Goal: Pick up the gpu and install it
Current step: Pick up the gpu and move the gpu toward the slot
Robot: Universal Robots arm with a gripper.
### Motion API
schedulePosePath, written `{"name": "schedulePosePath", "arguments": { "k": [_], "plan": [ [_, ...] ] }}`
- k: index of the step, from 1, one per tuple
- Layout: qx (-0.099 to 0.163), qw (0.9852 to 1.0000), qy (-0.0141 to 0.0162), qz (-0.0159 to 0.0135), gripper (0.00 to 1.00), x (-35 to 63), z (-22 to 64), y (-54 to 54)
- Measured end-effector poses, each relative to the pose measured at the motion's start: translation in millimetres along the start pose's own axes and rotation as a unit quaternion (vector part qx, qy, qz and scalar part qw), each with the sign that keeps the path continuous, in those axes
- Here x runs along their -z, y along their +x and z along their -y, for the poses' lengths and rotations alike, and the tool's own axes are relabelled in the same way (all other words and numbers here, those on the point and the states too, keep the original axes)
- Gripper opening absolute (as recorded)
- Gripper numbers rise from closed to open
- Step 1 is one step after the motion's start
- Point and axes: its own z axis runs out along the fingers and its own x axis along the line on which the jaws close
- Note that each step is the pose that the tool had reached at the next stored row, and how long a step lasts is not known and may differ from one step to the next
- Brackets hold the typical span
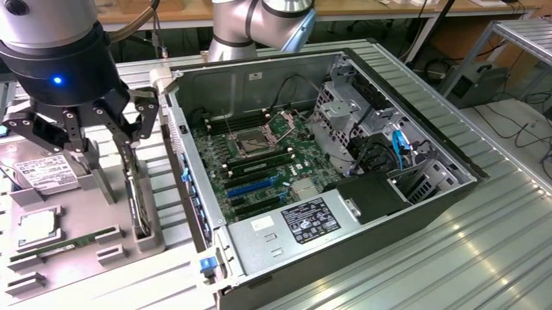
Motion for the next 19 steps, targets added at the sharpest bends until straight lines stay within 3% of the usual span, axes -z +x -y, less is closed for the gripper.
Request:
{"name": "schedulePosePath", "arguments": {
  "k": [2, 5, 7, 12, 19],
  "plan": [
    [-0.001, 1.0, 0.0001, 0.0, 0.48, -3.5, -2.0, -0.2],
    [0.0, 1.0, 0.0001, 0.0, 0.48, -9.6, -13.7, -1.9],
    [-0.002, 1.0, 0.0001, 0.0001, 0.48, -13.4, -17.3, -1.7],
    [-0.024, 0.9997, 0.0009, 0.0009, 0.48, -29.2, -17.8, -1.2],
    [-0.03, 0.9995, 0.0011, 0.0012, 0.48, -45.8, -16.5, 0.3]
  ]
}}
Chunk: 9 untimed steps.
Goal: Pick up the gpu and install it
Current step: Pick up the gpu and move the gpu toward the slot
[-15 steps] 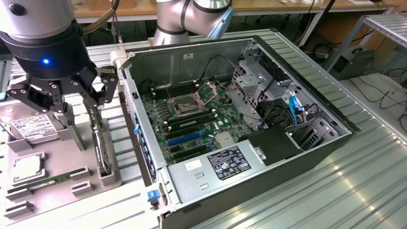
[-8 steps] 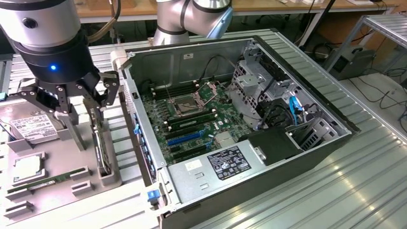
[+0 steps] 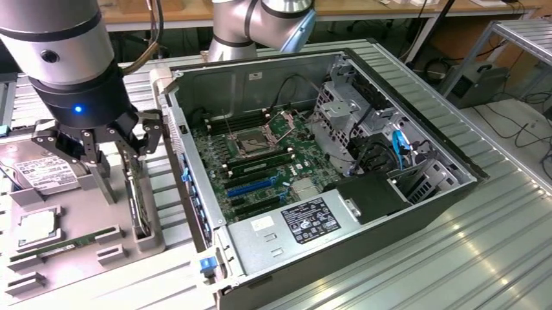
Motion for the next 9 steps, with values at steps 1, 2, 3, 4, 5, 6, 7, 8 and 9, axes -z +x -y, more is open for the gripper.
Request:
{"name": "schedulePosePath", "arguments": {
  "k": [1, 2, 3, 4, 5, 6, 7, 8, 9],
  "plan": [
    [0.0, 1.0, 0.0, 0.0, 0.48, -2.0, 0.2, 0.4],
    [-0.001, 1.0, 0.0, 0.0, 0.48, -4.0, 0.4, 0.9],
    [-0.001, 1.0, 0.0, 0.0001, 0.48, -6.0, 0.6, 1.3],
    [-0.002, 1.0, 0.0, 0.0001, 0.48, -8.3, 0.8, 1.7],
    [-0.002, 1.0, 0.0, 0.0002, 0.48, -10.5, 1.0, 2.2],
    [-0.003, 1.0, 0.0, 0.0002, 0.48, -12.4, 1.1, 2.5],
    [-0.003, 1.0, 0.0001, 0.0002, 0.48, -16.2, 1.4, 3.1],
    [-0.003, 1.0, 0.0001, 0.0002, 0.48, -18.2, 1.5, 3.4],
    [-0.004, 1.0, 0.0001, 0.0002, 0.48, -21.4, 1.7, 3.8]
  ]
}}
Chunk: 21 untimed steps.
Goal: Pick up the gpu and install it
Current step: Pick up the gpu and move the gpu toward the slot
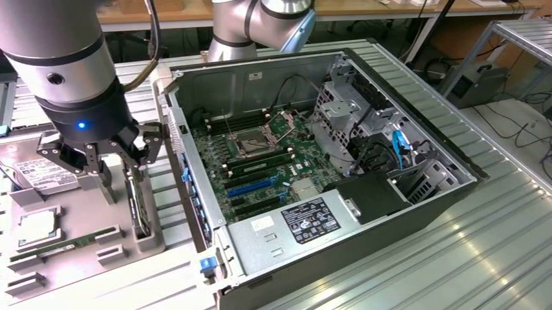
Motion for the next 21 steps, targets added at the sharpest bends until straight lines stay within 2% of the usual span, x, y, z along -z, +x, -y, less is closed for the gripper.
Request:
{"name": "schedulePosePath", "arguments": {
  "k": [2, 17, 21],
  "plan": [
    [0.0, 1.0, 0.0, 0.0001, 0.48, -7.1, 0.3, 0.4],
    [0.0, 1.0, -0.0001, 0.0004, 0.48, -39.1, 1.5, 1.1],
    [0.0, 1.0, -0.0003, 0.0004, 0.48, -44.0, 0.9, 1.3]
  ]
}}
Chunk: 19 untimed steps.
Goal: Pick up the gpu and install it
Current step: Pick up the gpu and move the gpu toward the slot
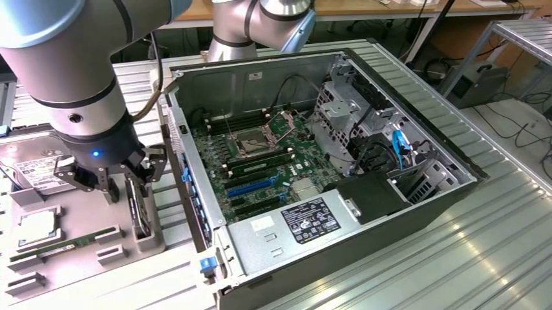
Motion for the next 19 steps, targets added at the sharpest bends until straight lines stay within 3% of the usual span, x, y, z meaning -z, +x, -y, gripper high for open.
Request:
{"name": "schedulePosePath", "arguments": {
  "k": [5, 10, 14, 15, 17, 18, 19],
  "plan": [
    [0.003, 1.0, -0.0016, 0.0009, 0.48, -2.2, -3.5, 0.6],
    [0.007, 1.0, -0.0024, 0.0045, 0.48, -6.3, -4.5, 0.8],
    [0.008, 1.0, -0.0024, 0.0048, 0.47, -8.6, -4.3, 0.9],
    [0.008, 1.0, -0.0024, 0.0048, 0.4, -8.6, -4.3, 0.9],
    [0.008, 1.0, -0.0025, 0.0048, 0.4, -8.7, -4.4, 0.9],
    [0.008, 1.0, -0.0025, 0.0049, 0.33, -8.7, -4.4, 0.9],
    [0.008, 1.0, -0.0024, 0.0048, 0.33, -8.7, -4.3, 0.9]
  ]
}}
